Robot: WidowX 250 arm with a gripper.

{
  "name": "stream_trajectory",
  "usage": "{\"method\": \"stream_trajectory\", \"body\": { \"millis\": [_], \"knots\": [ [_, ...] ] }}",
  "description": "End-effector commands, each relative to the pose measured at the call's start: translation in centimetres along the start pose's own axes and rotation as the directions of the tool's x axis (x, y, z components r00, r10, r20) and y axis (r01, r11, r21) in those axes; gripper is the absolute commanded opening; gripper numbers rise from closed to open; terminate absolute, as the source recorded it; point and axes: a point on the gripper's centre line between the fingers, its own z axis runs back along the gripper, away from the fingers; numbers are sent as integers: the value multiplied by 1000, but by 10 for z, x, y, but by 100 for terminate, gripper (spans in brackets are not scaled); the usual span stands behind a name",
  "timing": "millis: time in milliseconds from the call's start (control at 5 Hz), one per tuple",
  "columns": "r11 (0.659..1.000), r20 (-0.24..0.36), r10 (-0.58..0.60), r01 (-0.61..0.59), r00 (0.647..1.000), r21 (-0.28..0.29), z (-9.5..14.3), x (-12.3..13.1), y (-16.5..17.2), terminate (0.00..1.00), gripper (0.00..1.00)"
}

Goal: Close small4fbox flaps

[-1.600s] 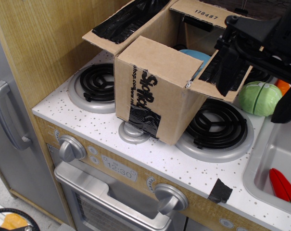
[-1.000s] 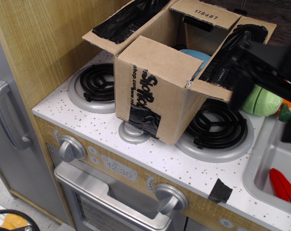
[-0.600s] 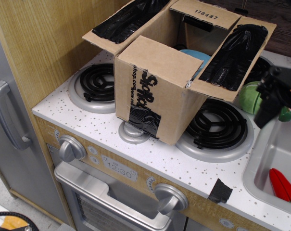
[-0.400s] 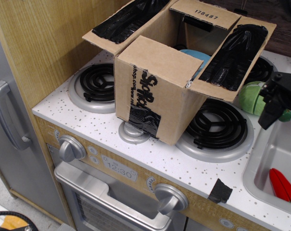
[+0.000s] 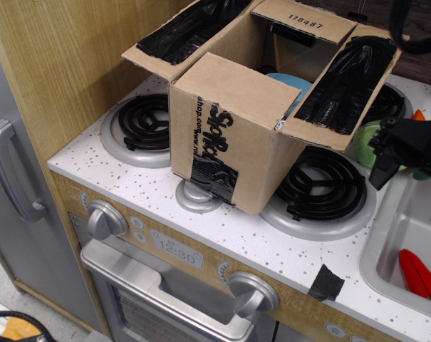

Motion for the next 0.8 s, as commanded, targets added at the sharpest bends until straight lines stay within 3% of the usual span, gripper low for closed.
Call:
{"method": "stream_trajectory", "body": {
  "millis": [0, 600],
  "knots": [
    [997, 21, -78, 77, 997, 16, 4, 25, 25, 0, 100],
    [974, -18, -166, 167, 986, 154, 35, 39, 59, 0, 100]
  ]
}}
